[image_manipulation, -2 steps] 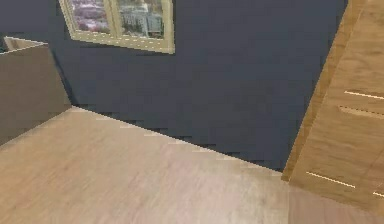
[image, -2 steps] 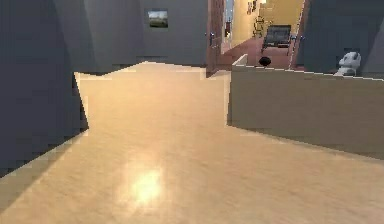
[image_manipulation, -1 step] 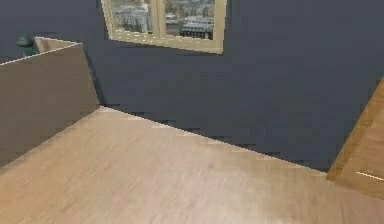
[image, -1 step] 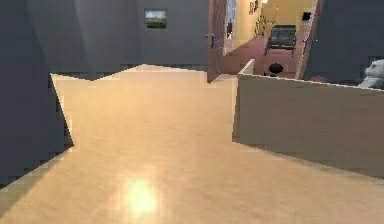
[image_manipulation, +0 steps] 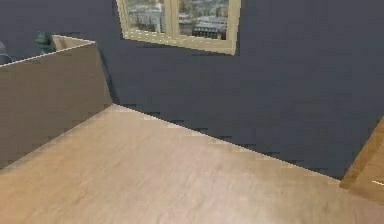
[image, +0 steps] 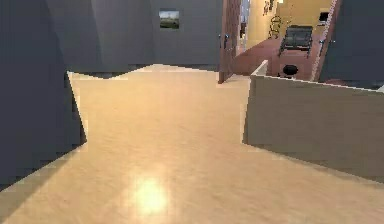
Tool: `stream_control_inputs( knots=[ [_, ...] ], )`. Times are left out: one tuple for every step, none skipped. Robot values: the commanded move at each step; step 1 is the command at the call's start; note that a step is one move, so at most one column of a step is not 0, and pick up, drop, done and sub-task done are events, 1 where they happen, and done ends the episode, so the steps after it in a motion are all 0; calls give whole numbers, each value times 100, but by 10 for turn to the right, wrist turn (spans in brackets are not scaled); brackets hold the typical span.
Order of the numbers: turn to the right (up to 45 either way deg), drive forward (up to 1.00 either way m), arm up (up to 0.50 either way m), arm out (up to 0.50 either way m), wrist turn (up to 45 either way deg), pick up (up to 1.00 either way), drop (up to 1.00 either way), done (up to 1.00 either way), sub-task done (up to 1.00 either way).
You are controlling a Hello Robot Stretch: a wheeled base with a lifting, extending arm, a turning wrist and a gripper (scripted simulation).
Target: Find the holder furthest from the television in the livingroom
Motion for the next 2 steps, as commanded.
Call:
stream_control_inputs(
  knots=[
    [0,100,0,0,0,0,0,0,0],
    [0,100,0,0,0,0,0,0,0]
  ],
)
